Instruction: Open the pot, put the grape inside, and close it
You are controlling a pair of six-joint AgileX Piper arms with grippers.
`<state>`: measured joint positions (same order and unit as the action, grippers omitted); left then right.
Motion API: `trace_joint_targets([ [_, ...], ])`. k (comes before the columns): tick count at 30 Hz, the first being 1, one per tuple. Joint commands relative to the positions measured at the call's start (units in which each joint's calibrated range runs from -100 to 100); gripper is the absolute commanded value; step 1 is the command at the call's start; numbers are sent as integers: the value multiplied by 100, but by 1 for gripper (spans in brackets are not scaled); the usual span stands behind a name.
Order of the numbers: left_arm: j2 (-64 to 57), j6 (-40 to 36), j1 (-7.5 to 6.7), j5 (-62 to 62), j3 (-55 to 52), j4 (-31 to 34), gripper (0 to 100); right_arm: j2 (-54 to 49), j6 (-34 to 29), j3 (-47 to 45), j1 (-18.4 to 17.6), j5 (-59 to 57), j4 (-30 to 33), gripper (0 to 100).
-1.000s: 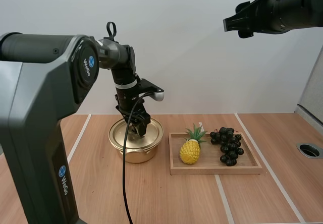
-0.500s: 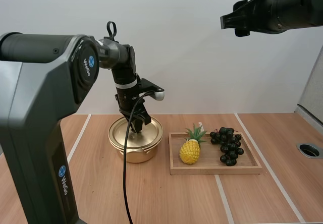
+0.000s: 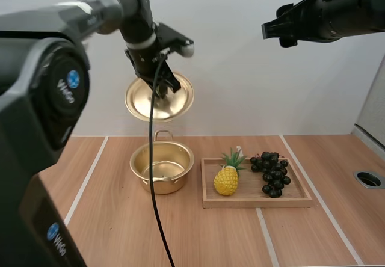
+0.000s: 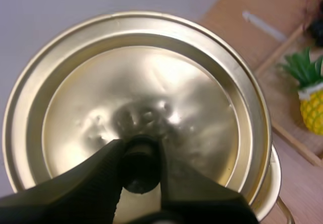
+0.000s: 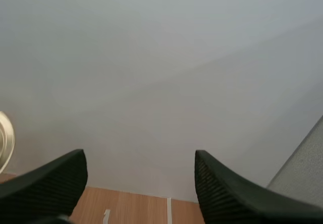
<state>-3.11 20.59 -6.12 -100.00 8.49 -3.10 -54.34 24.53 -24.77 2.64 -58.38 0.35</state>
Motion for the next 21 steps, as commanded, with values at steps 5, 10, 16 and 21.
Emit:
trace_joint_targets([
  [5, -1270, -351, 96, 88, 1319, 11, 0, 596, 28, 41, 21, -1036, -166, 100],
  [10, -1863, -470, 216, 592, 1931, -1, 0, 1286, 28, 41, 21, -1703, -212, 100],
  [16, -2375, -518, 234, 995, 2450, 10, 0, 2115, 84, 41, 21, -2543, -212, 100],
  [21, -2610, -518, 234, 1276, 2726, 121, 0, 2716, 84, 41, 150, -3062, -243, 100],
])
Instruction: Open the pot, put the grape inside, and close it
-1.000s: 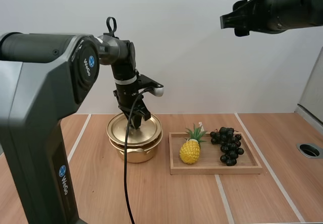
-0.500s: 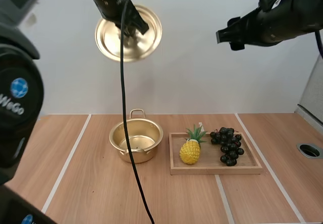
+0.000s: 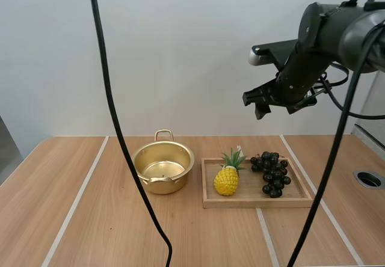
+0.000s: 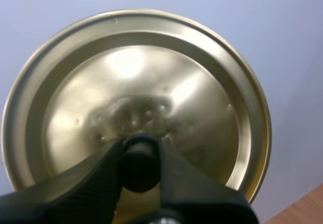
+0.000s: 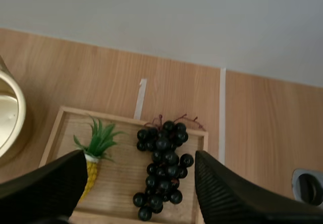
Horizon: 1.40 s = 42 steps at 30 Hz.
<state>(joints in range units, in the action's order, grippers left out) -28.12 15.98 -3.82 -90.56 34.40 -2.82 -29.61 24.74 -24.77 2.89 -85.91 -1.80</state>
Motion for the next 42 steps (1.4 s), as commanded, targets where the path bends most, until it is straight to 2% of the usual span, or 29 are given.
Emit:
trace_joint_targets([
  [1, -109, -57, 4, 332, 183, 108, 0, 366, 63, 41, 218, -326, -55, 100],
  [5, -109, -57, 4, 332, 366, 228, 0, 657, 311, 41, 494, -414, -315, 100],
  [8, -109, -57, 4, 332, 397, 240, 0, 831, 574, 41, 558, -644, -559, 100],
  [29, -109, -57, 4, 447, 399, 240, 0, 2066, 1550, -432, 558, 456, -689, 100],
  [42, -97, -57, 4, 532, 399, 240, 0, 2866, 1550, -432, 558, 1434, -689, 100],
])
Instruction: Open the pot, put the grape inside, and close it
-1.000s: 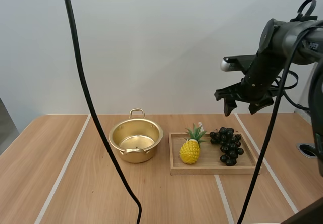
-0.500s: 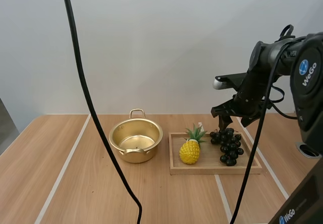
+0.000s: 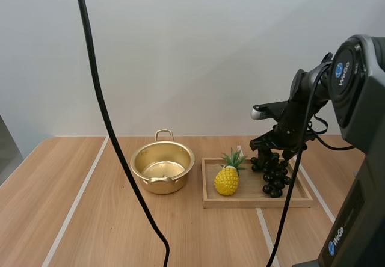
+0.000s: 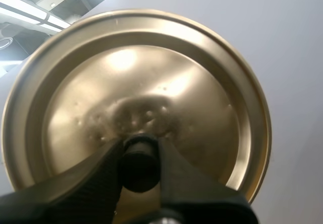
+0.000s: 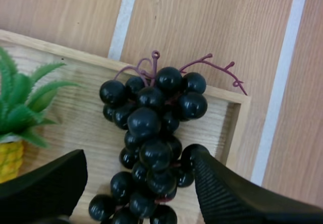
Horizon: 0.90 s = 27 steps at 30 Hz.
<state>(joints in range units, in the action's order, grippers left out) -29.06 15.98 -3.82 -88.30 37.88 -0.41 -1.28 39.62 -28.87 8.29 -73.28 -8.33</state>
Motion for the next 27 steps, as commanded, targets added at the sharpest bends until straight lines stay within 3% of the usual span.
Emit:
trace_joint_targets([
  [1, 24, -57, 4, 306, 51, -1, 0, 81, 62, -21, 18, 238, -36, 100],
  [27, 95, -57, 4, 364, 51, -1, 0, 938, 95, -21, 18, 766, 170, 100],
])
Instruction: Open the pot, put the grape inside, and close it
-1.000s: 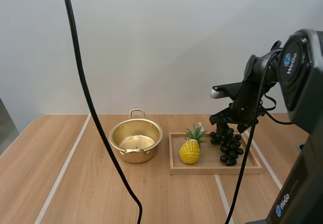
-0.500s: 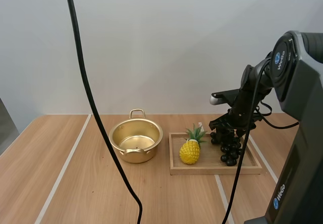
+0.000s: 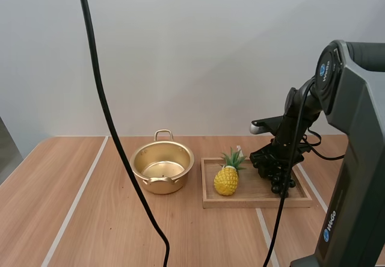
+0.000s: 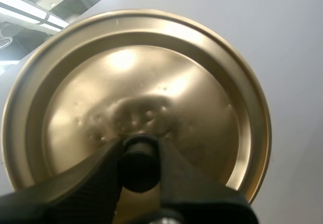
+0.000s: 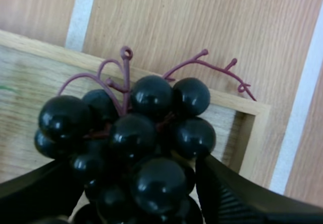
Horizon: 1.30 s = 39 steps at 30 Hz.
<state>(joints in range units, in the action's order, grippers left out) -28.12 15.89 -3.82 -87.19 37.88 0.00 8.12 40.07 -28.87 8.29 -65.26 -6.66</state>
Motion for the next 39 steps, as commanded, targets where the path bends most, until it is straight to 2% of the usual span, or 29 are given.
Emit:
trace_joint_targets([
  [1, 1, -48, 4, 254, 51, -42, 0, -4, 50, -21, 18, -16, 3, 100],
  [7, 1, -48, 4, 254, 51, -42, 0, -4, 50, -21, 18, 0, 3, 100],
  [8, 1, -48, 4, 254, 51, -42, 0, -4, 50, -21, 18, 22, 3, 94],
  [9, 1, -48, 4, 254, 51, -42, 0, -4, 50, -21, 18, 18, 3, 70],
  [10, 1, -48, 4, 254, 51, -42, 0, -4, 50, -21, 18, 18, 3, 38],
  [11, 1, -48, 4, 254, 51, -42, 0, -4, 50, -21, 18, 18, 11, 2],
  [22, 1, -48, 4, 251, 51, -30, 0, -297, 25, -21, 18, 3, -33, 0],
  [33, -82, -83, 4, 470, 266, 0, 0, -2397, 53, -21, 18, 57, -337, 0],
  [39, -82, -175, 4, 578, 773, 0, 0, -3301, 384, 345, -126, -402, -591, 0],
])
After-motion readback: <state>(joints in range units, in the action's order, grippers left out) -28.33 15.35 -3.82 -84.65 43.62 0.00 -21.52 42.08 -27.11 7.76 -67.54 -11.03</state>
